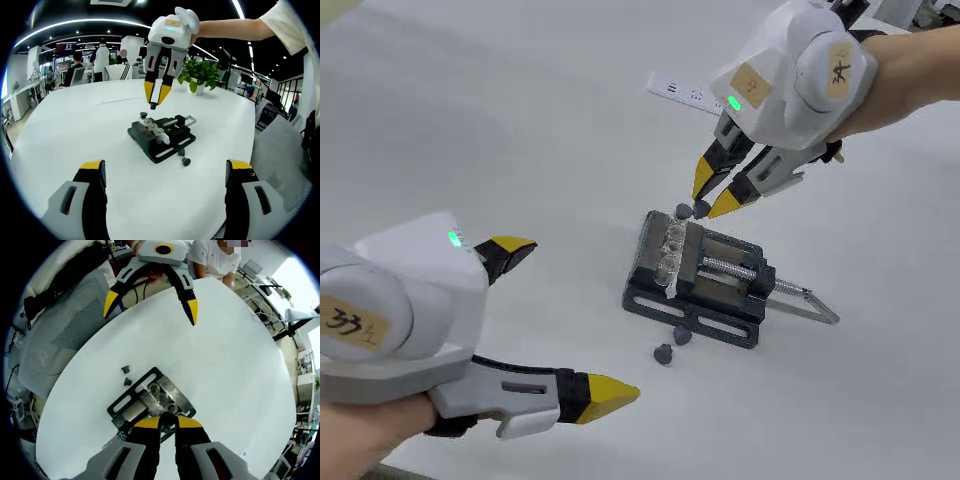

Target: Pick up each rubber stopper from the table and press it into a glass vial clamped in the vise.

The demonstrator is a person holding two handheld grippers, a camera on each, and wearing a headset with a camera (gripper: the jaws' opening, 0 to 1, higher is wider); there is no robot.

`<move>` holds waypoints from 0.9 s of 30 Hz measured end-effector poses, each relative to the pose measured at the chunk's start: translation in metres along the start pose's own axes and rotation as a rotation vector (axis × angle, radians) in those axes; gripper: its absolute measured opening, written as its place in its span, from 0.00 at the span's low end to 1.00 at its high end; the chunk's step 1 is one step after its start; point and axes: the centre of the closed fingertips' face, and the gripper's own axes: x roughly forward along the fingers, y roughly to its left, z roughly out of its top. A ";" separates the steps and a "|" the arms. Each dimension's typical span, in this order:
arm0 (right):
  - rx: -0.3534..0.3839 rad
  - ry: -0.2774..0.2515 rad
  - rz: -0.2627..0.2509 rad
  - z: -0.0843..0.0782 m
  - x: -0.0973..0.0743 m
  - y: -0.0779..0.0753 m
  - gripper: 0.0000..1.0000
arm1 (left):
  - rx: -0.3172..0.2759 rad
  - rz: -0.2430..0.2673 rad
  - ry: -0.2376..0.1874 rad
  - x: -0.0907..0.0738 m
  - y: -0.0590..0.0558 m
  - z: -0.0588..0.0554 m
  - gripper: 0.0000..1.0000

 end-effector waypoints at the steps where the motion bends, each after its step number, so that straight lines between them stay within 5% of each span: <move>1: -0.005 -0.001 0.010 0.001 0.002 0.000 0.05 | -0.002 0.000 0.000 0.000 0.000 0.000 0.99; 27: 0.028 0.005 0.050 -0.005 0.025 -0.003 0.05 | -0.018 -0.002 0.023 0.001 -0.001 -0.005 0.99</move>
